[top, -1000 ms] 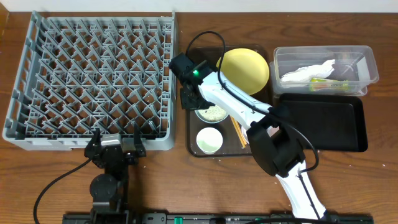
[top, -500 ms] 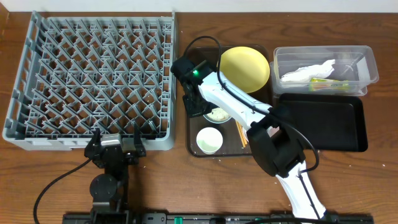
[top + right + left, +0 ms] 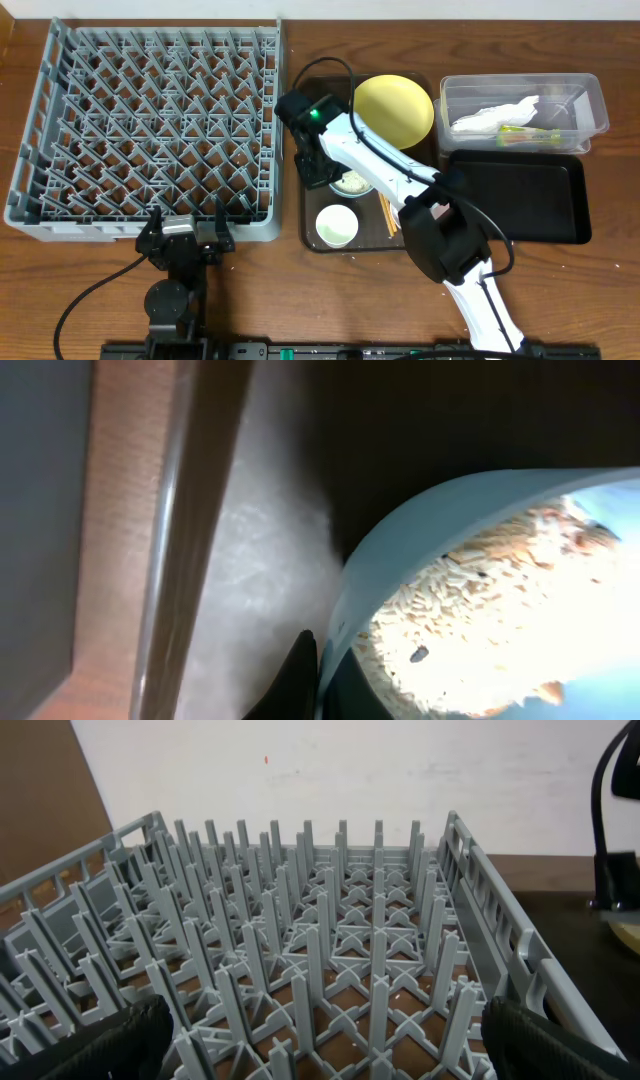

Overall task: Sort waste into correct bins and load items into the dishwasher
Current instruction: 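Lift the light-blue bowl and carry it over the black tray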

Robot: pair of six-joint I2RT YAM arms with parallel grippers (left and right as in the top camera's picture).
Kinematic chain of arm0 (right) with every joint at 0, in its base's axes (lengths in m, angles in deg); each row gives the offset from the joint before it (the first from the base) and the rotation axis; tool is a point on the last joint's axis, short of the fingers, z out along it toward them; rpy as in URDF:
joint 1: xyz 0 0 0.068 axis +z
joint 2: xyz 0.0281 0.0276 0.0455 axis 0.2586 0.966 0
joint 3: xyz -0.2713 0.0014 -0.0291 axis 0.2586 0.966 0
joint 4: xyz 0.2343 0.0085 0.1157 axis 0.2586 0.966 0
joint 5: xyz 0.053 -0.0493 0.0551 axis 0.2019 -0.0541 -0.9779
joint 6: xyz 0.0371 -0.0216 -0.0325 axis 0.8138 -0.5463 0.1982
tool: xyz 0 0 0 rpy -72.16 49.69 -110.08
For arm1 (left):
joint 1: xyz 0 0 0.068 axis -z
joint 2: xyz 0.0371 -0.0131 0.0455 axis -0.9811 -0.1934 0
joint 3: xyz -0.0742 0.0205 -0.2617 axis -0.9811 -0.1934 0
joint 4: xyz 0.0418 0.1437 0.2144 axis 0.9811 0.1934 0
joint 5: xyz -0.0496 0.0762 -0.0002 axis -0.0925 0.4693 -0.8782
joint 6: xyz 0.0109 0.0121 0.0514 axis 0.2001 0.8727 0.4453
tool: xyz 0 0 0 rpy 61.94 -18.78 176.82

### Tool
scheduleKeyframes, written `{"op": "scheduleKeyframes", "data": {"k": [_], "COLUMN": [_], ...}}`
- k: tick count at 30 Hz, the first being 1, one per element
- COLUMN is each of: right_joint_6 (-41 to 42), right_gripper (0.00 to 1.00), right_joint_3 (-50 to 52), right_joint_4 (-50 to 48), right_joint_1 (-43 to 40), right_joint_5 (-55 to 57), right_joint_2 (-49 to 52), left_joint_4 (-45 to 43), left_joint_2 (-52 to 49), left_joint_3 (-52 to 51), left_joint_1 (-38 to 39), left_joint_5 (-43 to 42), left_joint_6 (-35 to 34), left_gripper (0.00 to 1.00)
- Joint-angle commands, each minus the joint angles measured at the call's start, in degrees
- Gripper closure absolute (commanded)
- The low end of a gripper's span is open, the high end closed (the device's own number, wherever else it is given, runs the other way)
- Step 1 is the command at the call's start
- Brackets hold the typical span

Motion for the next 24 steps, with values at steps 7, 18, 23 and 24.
{"op": "scheduleKeyframes", "data": {"k": [7,18,23,24], "right_joint_6": [-4.98,-8.92,-13.00,-13.66], "right_gripper": [0.99,0.99,0.99,0.99], "right_joint_3": [-8.55,-8.55,-8.52,-8.52], "right_joint_4": [6.82,13.90,18.25,19.02], "right_joint_1": [-1.55,-9.90,-16.02,-17.05], "right_joint_5": [-3.26,-12.02,-16.20,-16.48], "right_joint_2": [-6.51,-16.79,-21.66,-22.47], "left_joint_4": [2.25,2.25,2.25,2.25], "left_joint_2": [0.26,0.26,0.26,0.26], "left_joint_3": [-1.14,-1.14,-1.14,-1.14], "left_joint_1": [-0.28,-0.28,-0.28,-0.28], "left_joint_5": [0.28,0.31,0.31,0.31], "left_joint_6": [0.57,0.57,0.57,0.57], "left_gripper": [0.01,0.01,0.01,0.01]}}
